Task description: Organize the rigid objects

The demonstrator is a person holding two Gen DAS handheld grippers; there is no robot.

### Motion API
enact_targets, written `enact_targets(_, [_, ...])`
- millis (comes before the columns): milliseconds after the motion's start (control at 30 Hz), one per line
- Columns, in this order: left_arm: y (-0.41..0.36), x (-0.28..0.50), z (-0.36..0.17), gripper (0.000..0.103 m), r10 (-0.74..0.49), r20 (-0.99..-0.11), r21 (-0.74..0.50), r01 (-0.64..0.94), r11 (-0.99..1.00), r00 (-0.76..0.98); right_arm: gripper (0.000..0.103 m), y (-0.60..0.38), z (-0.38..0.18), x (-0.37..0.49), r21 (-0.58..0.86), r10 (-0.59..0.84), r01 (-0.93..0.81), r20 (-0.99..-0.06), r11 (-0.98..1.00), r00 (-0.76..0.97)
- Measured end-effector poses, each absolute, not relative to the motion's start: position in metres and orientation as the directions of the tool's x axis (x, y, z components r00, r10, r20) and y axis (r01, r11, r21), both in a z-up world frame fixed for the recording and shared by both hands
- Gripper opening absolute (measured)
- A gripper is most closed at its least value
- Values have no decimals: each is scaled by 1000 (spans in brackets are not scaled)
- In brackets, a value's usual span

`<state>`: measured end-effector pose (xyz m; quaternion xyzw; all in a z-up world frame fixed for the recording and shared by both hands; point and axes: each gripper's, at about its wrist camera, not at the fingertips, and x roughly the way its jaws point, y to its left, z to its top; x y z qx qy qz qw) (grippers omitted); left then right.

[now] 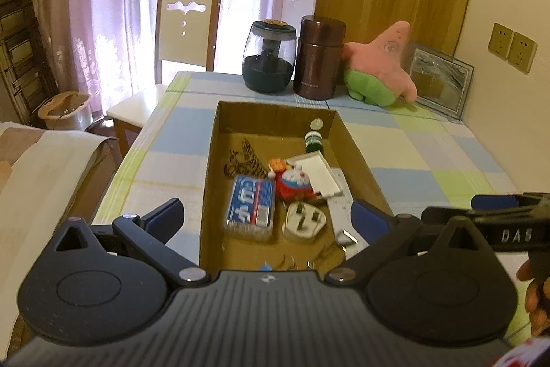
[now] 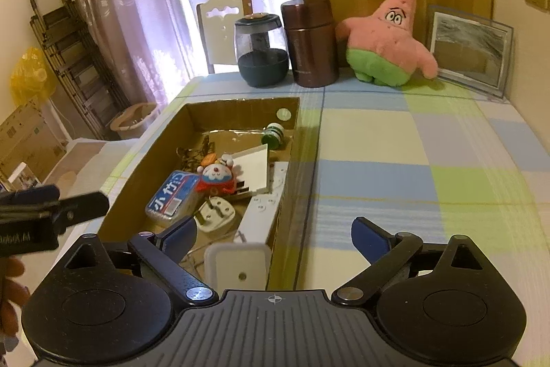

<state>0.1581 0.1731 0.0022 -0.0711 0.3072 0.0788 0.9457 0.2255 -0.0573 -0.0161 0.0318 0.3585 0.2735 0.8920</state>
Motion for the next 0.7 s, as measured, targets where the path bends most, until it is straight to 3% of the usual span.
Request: enact_targets(700, [133, 55, 22, 101, 160, -655, -10, -220, 975, 739, 96, -84, 9, 124, 291, 521, -449, -643, 845, 562])
